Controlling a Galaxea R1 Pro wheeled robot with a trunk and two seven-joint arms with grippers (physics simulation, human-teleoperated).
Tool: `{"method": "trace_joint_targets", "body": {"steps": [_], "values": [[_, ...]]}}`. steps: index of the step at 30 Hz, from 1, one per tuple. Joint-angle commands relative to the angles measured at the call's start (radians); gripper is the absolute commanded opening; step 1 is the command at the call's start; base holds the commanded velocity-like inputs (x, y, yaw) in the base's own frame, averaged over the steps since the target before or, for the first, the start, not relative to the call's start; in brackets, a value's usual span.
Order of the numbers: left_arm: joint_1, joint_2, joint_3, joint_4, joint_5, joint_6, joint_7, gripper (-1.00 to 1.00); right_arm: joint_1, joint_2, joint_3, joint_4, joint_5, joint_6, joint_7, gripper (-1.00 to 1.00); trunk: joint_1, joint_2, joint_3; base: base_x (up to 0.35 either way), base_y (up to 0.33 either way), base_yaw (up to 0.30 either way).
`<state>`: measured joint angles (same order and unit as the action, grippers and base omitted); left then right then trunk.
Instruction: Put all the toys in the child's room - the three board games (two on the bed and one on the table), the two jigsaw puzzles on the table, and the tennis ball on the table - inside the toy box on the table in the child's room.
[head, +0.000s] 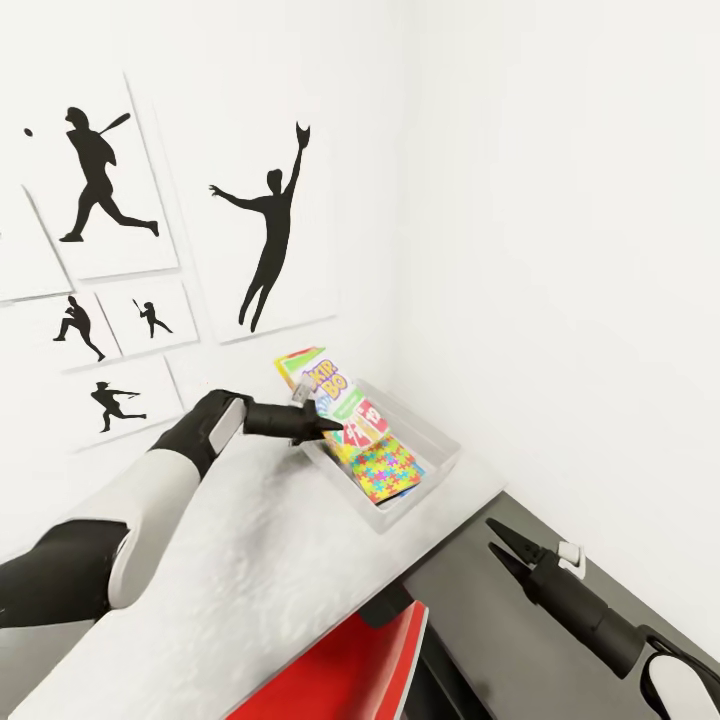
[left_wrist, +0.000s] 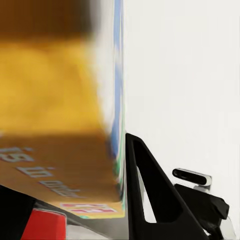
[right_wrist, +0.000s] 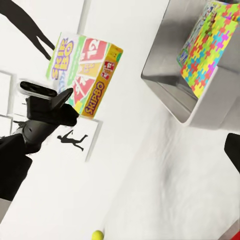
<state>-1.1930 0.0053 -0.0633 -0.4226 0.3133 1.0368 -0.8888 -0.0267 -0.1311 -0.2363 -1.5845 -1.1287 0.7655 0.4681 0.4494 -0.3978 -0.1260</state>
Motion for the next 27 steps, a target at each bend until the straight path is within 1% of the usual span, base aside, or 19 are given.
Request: {"method": "trace_joint_targets", "body": {"steps": [1, 2, 3, 4, 8, 11, 15, 18, 20, 21, 22, 23, 24, 25, 27], "values": [[-0.004, -0.011, -0.002, 0.001, 0.005, 0.002, 0.02, -1.0, -0.001, 0.002, -0.001, -0.001, -0.002, 0.007, 0.001, 1.0, 0.001, -0.002, -0.002, 0.0, 0.0, 0.0], [-0.006, -0.023, -0.002, 0.001, 0.005, -0.004, 0.032, -1.0, -0.001, 0.004, -0.001, -0.002, -0.002, 0.007, 0.001, 1.0, 0.001, -0.002, -0.002, 0.0, 0.0, 0.0], [-0.008, -0.04, -0.002, 0.002, 0.004, -0.013, 0.044, -1.0, -0.001, 0.006, 0.002, -0.002, -0.002, 0.007, 0.001, 1.0, 0.001, -0.002, -0.002, 0.0, 0.0, 0.0], [-0.009, -0.048, -0.003, 0.002, 0.003, -0.017, 0.049, -1.0, -0.001, 0.008, 0.004, -0.003, -0.002, 0.006, 0.0, 1.0, 0.001, -0.002, -0.002, 0.0, 0.0, 0.0], [-0.009, -0.061, -0.002, 0.002, 0.003, -0.024, 0.055, -1.0, -0.002, 0.009, 0.006, -0.003, -0.002, 0.006, -0.005, 1.0, 0.001, -0.002, -0.002, 0.0, 0.0, 0.0], [-0.01, -0.07, -0.002, 0.002, 0.002, -0.033, 0.057, -1.0, -0.005, 0.005, 0.007, -0.003, -0.002, 0.01, -0.012, 1.0, 0.001, -0.002, -0.002, 0.0, 0.0, 0.0], [-0.01, -0.076, -0.002, 0.003, 0.003, -0.09, 0.057, -1.0, -0.013, -0.004, 0.008, -0.003, -0.002, 0.016, -0.044, 1.0, 0.001, -0.002, -0.002, 0.0, 0.0, 0.0], [-0.01, -0.078, -0.002, 0.026, 0.003, -0.154, 0.057, -1.0, -0.034, -0.008, 0.011, -0.003, -0.002, 0.024, -0.095, 1.0, 0.001, -0.002, -0.002, 0.0, 0.0, 0.0], [-0.01, -0.079, -0.003, 0.061, 0.004, -0.208, 0.057, -1.0, -0.041, -0.009, 0.012, -0.003, -0.002, 0.035, -0.125, 1.0, 0.001, -0.002, -0.002, 0.0, 0.0, 0.0], [-0.01, -0.079, -0.003, 0.072, 0.004, -0.224, 0.057, -1.0, -0.042, -0.009, 0.012, -0.003, -0.002, 0.037, -0.134, 1.0, 0.001, -0.002, -0.002, 0.0, 0.0, 0.0], [-0.01, -0.081, -0.003, 0.093, 0.004, -0.259, 0.057, -1.0, -0.044, -0.009, 0.012, -0.003, -0.002, 0.04, -0.153, 1.0, 0.001, -0.002, -0.002, 0.0, 0.0, 0.0], [-0.01, -0.084, -0.003, 0.124, 0.004, -0.31, 0.057, -1.0, -0.049, -0.007, 0.012, -0.003, -0.002, 0.045, -0.193, 1.0, 0.001, -0.002, -0.002, 0.0, 0.0, 0.0], [-0.01, -0.086, -0.003, 0.141, 0.004, -0.341, 0.057, -1.0, -0.055, -0.006, 0.013, -0.003, -0.003, 0.047, -0.224, 1.0, 0.001, -0.002, -0.002, 0.0, 0.0, 0.0], [-0.01, -0.087, -0.003, 0.148, 0.004, -0.356, 0.057, -1.0, -0.058, -0.006, 0.014, -0.003, -0.003, 0.048, -0.239, 1.0, 0.001, -0.002, -0.002, 0.0, 0.0, 0.0], [-0.01, -0.095, -0.005, 0.178, 0.006, -0.413, 0.057, -1.0, -0.067, -0.007, 0.031, -0.003, -0.003, 0.051, -0.288, 1.0, 0.001, -0.002, -0.002, 0.0, 0.0, 0.0]]}}
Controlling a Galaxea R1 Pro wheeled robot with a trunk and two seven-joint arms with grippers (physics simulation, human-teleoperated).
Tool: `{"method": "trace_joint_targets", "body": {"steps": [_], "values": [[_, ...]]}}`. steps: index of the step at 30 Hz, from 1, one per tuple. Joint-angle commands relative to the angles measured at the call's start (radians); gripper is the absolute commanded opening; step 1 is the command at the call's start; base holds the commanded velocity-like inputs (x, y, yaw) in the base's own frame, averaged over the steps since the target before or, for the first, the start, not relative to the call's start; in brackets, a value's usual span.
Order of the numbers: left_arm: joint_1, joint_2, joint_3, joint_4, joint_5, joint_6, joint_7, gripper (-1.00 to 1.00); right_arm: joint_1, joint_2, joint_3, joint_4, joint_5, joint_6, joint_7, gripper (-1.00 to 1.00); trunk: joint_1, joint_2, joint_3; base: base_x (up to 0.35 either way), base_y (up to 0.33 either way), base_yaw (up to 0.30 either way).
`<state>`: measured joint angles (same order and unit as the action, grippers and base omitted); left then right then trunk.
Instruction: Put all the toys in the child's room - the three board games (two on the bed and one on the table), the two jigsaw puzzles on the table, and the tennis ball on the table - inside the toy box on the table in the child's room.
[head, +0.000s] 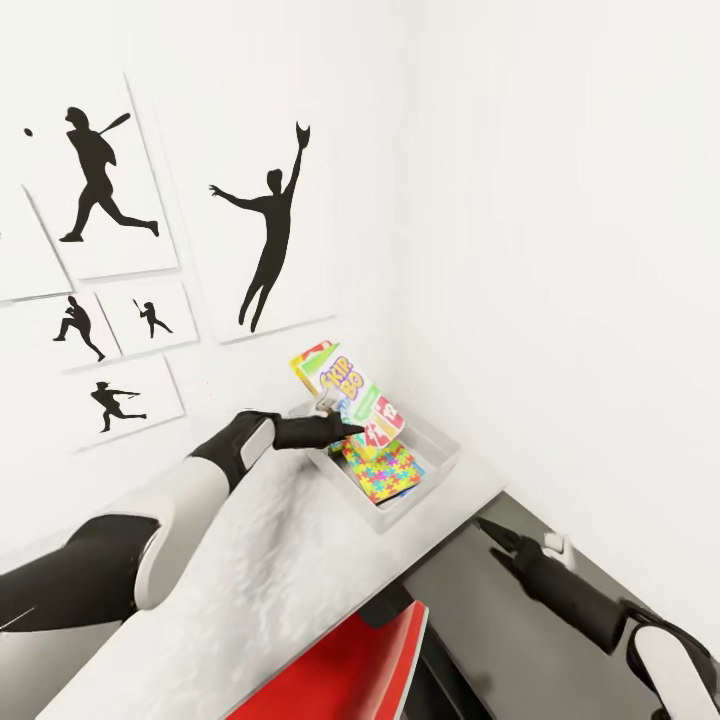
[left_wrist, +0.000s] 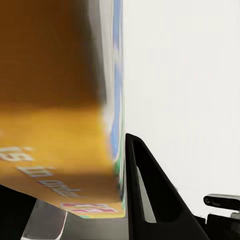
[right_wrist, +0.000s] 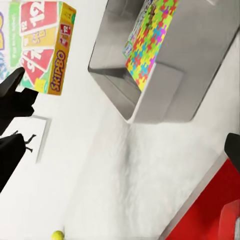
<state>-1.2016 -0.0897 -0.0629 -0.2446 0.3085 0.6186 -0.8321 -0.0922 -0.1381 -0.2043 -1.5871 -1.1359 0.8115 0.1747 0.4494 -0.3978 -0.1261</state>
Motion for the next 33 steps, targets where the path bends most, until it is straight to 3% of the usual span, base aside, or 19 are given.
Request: {"method": "trace_joint_targets", "body": {"steps": [1, 3, 6, 15, 23, 33], "values": [[-0.001, -0.011, -0.006, 0.016, 0.011, -0.024, 0.001, -1.0, -0.004, -0.001, 0.009, 0.0, 0.005, 0.006, -0.009, 1.0, 0.001, -0.002, -0.002, 0.0, 0.0, 0.0], [0.0, -0.036, -0.007, 0.041, 0.009, -0.083, 0.005, -1.0, -0.007, -0.001, 0.022, 0.0, 0.005, 0.006, -0.024, 1.0, 0.001, -0.002, -0.002, 0.0, 0.0, 0.0], [0.0, -0.05, -0.007, 0.056, 0.011, -0.146, 0.043, -1.0, -0.008, -0.001, 0.029, 0.0, 0.004, 0.007, -0.032, 1.0, 0.001, -0.002, -0.002, 0.0, 0.0, 0.0], [0.0, -0.073, 0.011, 0.065, 0.03, -0.162, 0.077, -1.0, -0.003, -0.001, 0.034, 0.0, 0.005, 0.004, -0.03, 1.0, 0.001, -0.002, -0.002, 0.0, 0.0, 0.0], [0.0, -0.07, 0.128, 0.066, 0.05, -0.077, 0.077, -1.0, 0.006, 0.0, 0.028, 0.0, 0.005, -0.003, -0.027, 1.0, 0.001, -0.002, -0.002, 0.0, 0.0, 0.0], [0.0, -0.073, 0.152, 0.067, 0.052, -0.012, 0.104, -1.0, 0.006, 0.0, 0.025, -0.001, 0.005, -0.005, -0.029, 1.0, 0.001, -0.002, -0.01, 0.0, 0.0, 0.0]]}}
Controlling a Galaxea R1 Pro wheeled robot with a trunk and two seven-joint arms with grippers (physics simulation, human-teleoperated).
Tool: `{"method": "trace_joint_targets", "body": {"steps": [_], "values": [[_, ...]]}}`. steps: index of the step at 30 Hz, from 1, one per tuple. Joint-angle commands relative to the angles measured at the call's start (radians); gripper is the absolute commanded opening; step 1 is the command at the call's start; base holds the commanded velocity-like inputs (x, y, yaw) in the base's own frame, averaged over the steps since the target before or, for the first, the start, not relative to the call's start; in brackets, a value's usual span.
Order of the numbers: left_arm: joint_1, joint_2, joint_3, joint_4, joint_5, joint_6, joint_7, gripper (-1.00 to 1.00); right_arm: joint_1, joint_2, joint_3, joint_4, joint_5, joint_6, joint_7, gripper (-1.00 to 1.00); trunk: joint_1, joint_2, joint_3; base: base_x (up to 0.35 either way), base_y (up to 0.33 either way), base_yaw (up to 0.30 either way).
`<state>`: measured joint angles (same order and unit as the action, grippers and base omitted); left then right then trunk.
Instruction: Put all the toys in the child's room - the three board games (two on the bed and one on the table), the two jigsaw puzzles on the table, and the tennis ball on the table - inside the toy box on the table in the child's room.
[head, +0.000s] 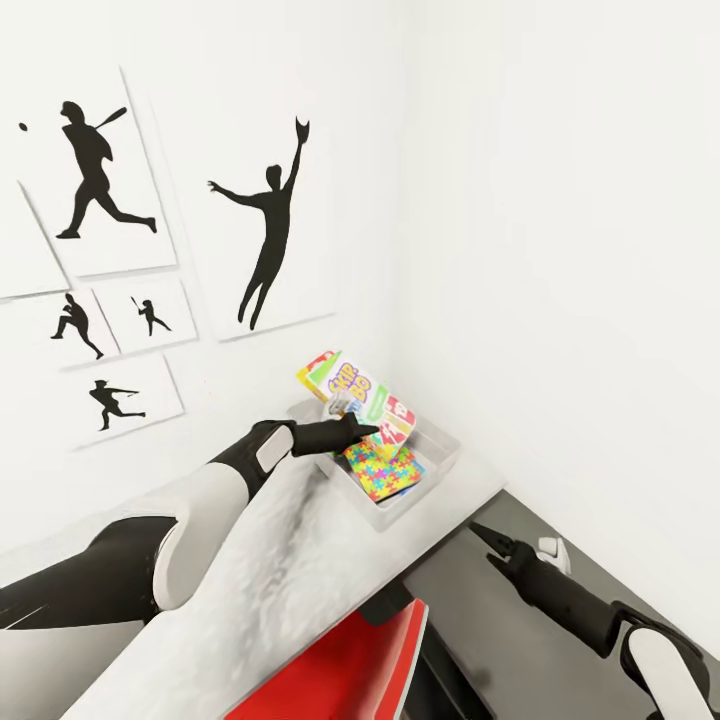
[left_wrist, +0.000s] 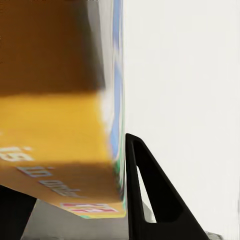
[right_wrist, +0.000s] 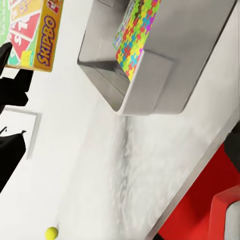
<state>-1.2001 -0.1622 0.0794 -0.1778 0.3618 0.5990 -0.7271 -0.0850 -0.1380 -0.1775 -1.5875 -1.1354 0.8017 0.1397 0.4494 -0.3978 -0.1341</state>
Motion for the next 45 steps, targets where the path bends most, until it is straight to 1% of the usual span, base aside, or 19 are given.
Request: {"method": "trace_joint_targets", "body": {"steps": [1, 4, 8, 11, 14, 16, 17, 19, 23, 25, 27, 30, 32, 35, 37, 39, 42, 45], "values": [[-0.001, -0.001, 0.01, 0.0, -0.001, 0.014, -0.001, -1.0, -0.001, 0.0, -0.002, 0.0, 0.005, 0.005, 0.006, 1.0, 0.001, -0.002, -0.004, 0.0, 0.0, 0.0], [-0.001, -0.002, 0.013, -0.001, -0.001, 0.052, 0.0, -1.0, -0.001, 0.001, -0.002, 0.0, 0.005, 0.005, 0.006, 1.0, 0.001, -0.002, -0.009, 0.0, 0.0, 0.0], [-0.001, -0.003, 0.014, -0.002, -0.001, 0.076, 0.002, -1.0, -0.001, 0.0, -0.002, 0.0, 0.005, 0.005, 0.006, 1.0, 0.001, -0.002, -0.015, 0.0, 0.0, 0.0], [-0.001, -0.001, 0.013, -0.009, -0.002, 0.142, 0.004, -1.0, -0.002, 0.009, 0.007, 0.0, 0.006, 0.002, -0.003, 1.0, 0.001, -0.002, -0.02, 0.0, 0.0, 0.0], [-0.003, 0.005, 0.013, -0.02, -0.003, 0.2, 0.003, -1.0, -0.007, 0.001, 0.019, 0.0, 0.007, 0.001, -0.011, 1.0, 0.001, -0.002, -0.025, 0.0, 0.0, 0.0], [-0.003, 0.009, 0.012, -0.055, -0.004, 0.243, 0.002, -1.0, -0.01, -0.003, 0.017, 0.0, 0.009, 0.005, -0.013, 1.0, 0.001, -0.002, -0.028, 0.0, 0.0, 0.0], [-0.004, 0.022, 0.012, -0.089, -0.005, 0.289, 0.002, -1.0, -0.011, -0.004, 0.012, 0.0, 0.01, 0.008, -0.013, 1.0, 0.001, -0.002, -0.03, 0.0, 0.0, 0.0], [-0.004, 0.034, 0.012, -0.106, -0.005, 0.321, 0.001, -1.0, -0.013, -0.006, 0.01, 0.0, 0.011, 0.011, -0.014, 1.0, 0.001, -0.002, -0.033, 0.0, 0.0, 0.0], [-0.004, 0.042, 0.013, -0.117, -0.005, 0.34, 0.001, -1.0, -0.014, -0.006, -0.002, 0.0, 0.011, 0.024, -0.013, 1.0, 0.001, -0.002, -0.039, 0.0, 0.0, 0.0], [-0.005, 0.046, 0.013, -0.12, -0.005, 0.344, -0.001, -1.0, -0.014, -0.012, -0.025, 0.0, 0.011, 0.048, -0.011, 1.0, 0.001, -0.002, -0.043, 0.0, 0.0, 0.0], [-0.008, 0.048, 0.013, -0.122, -0.005, 0.345, -0.001, -1.0, -0.013, -0.026, -0.055, 0.0, 0.01, 0.07, -0.008, 1.0, 0.001, -0.002, -0.046, 0.0, 0.0, 0.0], [-0.017, 0.047, 0.014, -0.123, -0.004, 0.347, -0.001, -1.0, -0.011, -0.038, -0.075, 0.001, 0.009, 0.084, -0.006, 1.0, 0.001, -0.002, -0.051, 0.0, 0.0, 0.0], [-0.021, 0.048, 0.014, -0.123, -0.004, 0.352, -0.003, -1.0, -0.011, -0.042, -0.081, 0.001, 0.009, 0.091, 0.001, 1.0, 0.001, -0.002, -0.054, 0.0, 0.0, 0.0], [-0.025, 0.056, 0.013, -0.123, -0.004, 0.368, -0.009, -1.0, -0.013, -0.044, -0.085, 0.001, 0.008, 0.113, 0.006, 1.0, 0.001, -0.002, -0.059, 0.0, 0.0, 0.0], [-0.026, 0.069, 0.014, -0.123, -0.004, 0.379, -0.012, -1.0, -0.015, -0.043, -0.091, 0.001, 0.008, 0.133, 0.008, 1.0, 0.001, -0.002, -0.062, 0.0, 0.0, 0.0], [-0.027, 0.076, 0.014, -0.123, -0.004, 0.384, -0.013, -1.0, -0.015, -0.043, -0.097, 0.001, 0.007, 0.144, 0.008, 1.0, 0.001, -0.002, -0.066, 0.0, 0.0, 0.0], [-0.03, 0.078, 0.014, -0.123, -0.004, 0.389, -0.012, -1.0, -0.016, -0.043, -0.1, 0.001, 0.007, 0.149, 0.009, 1.0, 0.001, -0.002, -0.07, 0.0, 0.0, 0.0], [-0.047, 0.078, 0.014, -0.123, -0.004, 0.394, -0.011, -1.0, -0.016, -0.043, -0.101, 0.001, 0.006, 0.15, 0.009, 1.0, 0.001, -0.002, -0.075, 0.0, 0.0, 0.0]]}}
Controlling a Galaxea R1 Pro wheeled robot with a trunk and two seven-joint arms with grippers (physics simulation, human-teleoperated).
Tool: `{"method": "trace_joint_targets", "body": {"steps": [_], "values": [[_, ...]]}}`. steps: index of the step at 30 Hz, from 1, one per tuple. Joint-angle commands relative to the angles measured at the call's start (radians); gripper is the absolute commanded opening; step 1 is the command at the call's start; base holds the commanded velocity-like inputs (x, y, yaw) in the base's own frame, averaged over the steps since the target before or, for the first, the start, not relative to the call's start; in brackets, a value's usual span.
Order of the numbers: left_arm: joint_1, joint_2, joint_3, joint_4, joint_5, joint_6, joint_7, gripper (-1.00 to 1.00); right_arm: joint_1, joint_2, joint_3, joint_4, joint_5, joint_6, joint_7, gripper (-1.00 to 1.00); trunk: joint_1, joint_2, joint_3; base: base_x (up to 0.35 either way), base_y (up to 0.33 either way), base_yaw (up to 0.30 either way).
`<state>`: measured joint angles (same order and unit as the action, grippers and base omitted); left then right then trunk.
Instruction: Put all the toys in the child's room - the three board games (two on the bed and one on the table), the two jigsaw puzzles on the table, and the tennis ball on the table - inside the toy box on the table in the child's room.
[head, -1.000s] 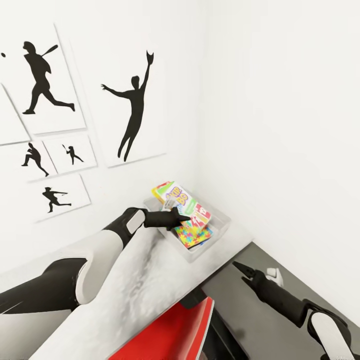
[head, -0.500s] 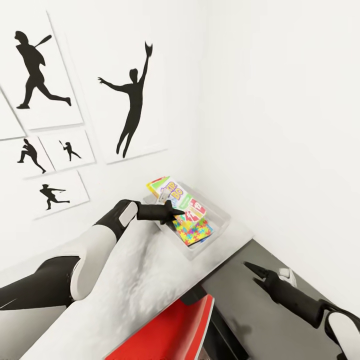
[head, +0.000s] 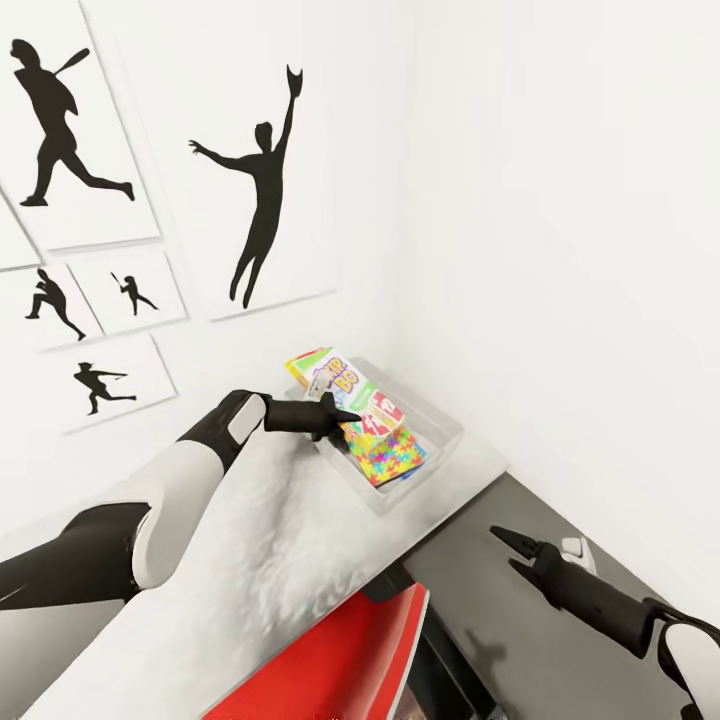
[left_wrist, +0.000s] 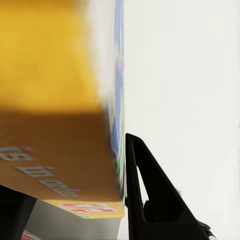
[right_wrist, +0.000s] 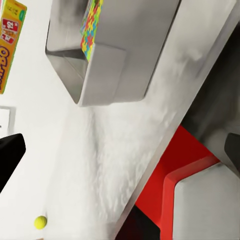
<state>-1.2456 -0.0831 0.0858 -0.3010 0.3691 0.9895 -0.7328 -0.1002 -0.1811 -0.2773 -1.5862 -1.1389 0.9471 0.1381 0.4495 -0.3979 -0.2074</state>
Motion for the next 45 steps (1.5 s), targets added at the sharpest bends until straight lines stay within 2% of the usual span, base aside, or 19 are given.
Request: {"method": "trace_joint_targets", "body": {"steps": [1, 12, 16, 25, 29, 34, 40, 45], "values": [[-0.004, -0.002, 0.008, 0.0, -0.012, 0.004, -0.005, -1.0, -0.001, 0.0, -0.002, 0.0, 0.01, 0.005, 0.01, 1.0, 0.001, -0.002, -0.004, 0.0, 0.0, 0.0], [-0.091, -0.016, 0.008, 0.0, -0.013, 0.005, 0.008, -1.0, -0.001, 0.0, -0.002, 0.0, 0.01, 0.007, 0.011, 1.0, 0.001, -0.002, -0.022, 0.0, 0.0, 0.0], [-0.097, -0.032, 0.007, 0.0, -0.016, -0.005, 0.011, -1.0, -0.001, 0.0, -0.002, 0.0, 0.01, 0.007, 0.011, 1.0, 0.001, -0.002, -0.028, 0.0, 0.0, 0.0], [-0.099, -0.037, 0.006, -0.002, -0.017, -0.018, 0.012, -1.0, -0.001, -0.001, -0.004, 0.0, 0.01, 0.007, 0.011, 1.0, 0.001, -0.002, -0.043, 0.0, 0.0, 0.0], [-0.1, -0.046, 0.005, -0.001, -0.018, -0.072, 0.012, -1.0, -0.001, -0.001, -0.006, 0.0, 0.01, 0.008, 0.011, 1.0, 0.001, -0.002, -0.049, 0.0, 0.0, 0.0], [-0.1, -0.059, 0.002, -0.001, -0.022, -0.09, 0.012, -1.0, -0.001, -0.001, -0.006, 0.0, 0.009, 0.008, 0.012, 1.0, 0.001, -0.002, -0.058, 0.0, 0.0, 0.0], [-0.1, -0.061, 0.001, 0.0, -0.023, -0.096, 0.012, -1.0, -0.001, -0.002, -0.006, 0.0, 0.008, 0.009, 0.018, 1.0, 0.001, -0.002, -0.067, 0.0, 0.0, 0.0], [-0.099, -0.061, -0.002, 0.004, -0.023, -0.115, 0.012, -1.0, -0.001, -0.003, -0.007, 0.0, 0.008, 0.009, 0.053, 1.0, 0.001, -0.002, -0.075, 0.0, 0.0, 0.0]]}}
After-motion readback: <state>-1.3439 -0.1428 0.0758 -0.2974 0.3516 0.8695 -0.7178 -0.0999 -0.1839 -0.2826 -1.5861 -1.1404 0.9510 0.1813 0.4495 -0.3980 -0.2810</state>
